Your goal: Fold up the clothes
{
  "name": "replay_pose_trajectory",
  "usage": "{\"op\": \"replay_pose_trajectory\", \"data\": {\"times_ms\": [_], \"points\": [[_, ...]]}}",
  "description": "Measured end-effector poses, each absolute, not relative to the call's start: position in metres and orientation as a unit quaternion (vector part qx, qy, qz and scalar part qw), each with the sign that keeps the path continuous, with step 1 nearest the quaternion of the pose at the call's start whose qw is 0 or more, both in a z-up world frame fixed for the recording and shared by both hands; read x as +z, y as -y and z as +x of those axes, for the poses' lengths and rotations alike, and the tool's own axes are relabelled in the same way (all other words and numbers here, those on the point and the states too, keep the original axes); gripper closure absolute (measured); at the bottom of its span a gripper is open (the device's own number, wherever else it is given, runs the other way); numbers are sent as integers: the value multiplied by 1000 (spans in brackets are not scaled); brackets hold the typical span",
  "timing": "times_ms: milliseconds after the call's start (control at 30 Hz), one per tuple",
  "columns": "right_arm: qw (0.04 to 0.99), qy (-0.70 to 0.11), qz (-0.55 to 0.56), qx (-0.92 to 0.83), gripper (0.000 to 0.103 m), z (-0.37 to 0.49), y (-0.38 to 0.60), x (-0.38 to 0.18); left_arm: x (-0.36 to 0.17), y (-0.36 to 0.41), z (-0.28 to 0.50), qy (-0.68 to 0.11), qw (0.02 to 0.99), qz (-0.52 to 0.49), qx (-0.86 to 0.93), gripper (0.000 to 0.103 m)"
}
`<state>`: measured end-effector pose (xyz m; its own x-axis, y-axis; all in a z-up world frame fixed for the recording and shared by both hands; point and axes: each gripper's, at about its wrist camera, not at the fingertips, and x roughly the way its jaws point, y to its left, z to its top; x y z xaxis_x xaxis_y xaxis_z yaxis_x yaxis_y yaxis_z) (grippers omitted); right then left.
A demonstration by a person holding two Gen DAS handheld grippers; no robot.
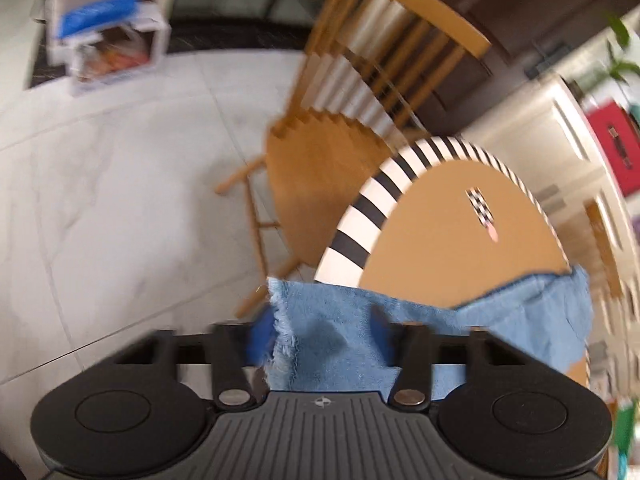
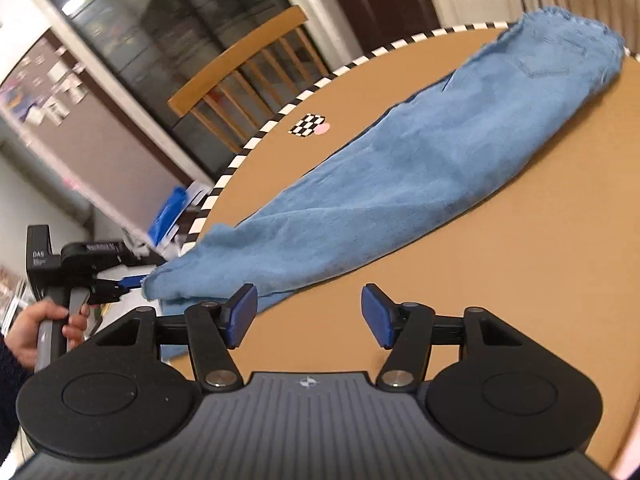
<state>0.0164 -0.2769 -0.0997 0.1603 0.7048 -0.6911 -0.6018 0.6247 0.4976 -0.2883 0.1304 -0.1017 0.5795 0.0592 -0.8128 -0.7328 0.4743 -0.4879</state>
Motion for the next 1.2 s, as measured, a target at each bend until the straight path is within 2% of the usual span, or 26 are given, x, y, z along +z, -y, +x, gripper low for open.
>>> {"op": "replay_pose_trajectory", "data": {"times_ms": [200, 333, 400, 500, 600, 633, 700, 800, 867, 933, 1000, 1100, 1133, 1167, 1200], "points": [[755, -509, 82, 405, 42, -27, 231, -105, -76, -128, -291, -393, 767, -480, 164, 97], [765, -500, 51, 403, 38, -43, 219, -97, -50, -125, -316, -336, 688, -637, 86, 97], [768, -496, 57, 402, 33, -45, 220, -95, -39, -123, -322, -334, 721, -596, 110, 97], [767, -511, 61, 384, 33, -45, 219, -104, -59, -115, -331, -385, 731, -539, 164, 97], [766, -518, 96, 369, 36, -41, 225, -114, -97, -105, -346, -427, 694, -551, 179, 96], [763, -519, 131, 362, 41, -38, 232, -120, -105, -101, -350, -433, 688, -552, 184, 99], [756, -520, 198, 346, 45, -30, 244, -132, -115, -98, -355, -428, 679, -566, 187, 99], [760, -520, 238, 311, 48, -15, 255, -153, -111, -95, -353, -413, 693, -558, 196, 97], [756, -523, 268, 289, 48, -5, 263, -166, -96, -91, -351, -403, 716, -532, 204, 90], [750, -529, 289, 274, 47, 5, 268, -175, -79, -85, -349, -391, 744, -499, 212, 74], [755, -526, 289, 265, 47, 11, 269, -181, -64, -80, -344, -385, 763, -474, 213, 66], [764, -509, 288, 273, 52, 17, 262, -186, -52, -69, -327, -384, 790, -434, 199, 59], [769, -505, 282, 272, 64, 18, 258, -187, -51, -65, -316, -389, 801, -416, 187, 52], [773, -508, 269, 267, 87, 20, 252, -189, -54, -61, -300, -397, 810, -394, 173, 49], [777, -511, 259, 261, 94, 21, 247, -190, -55, -56, -284, -408, 820, -369, 159, 48]]}}
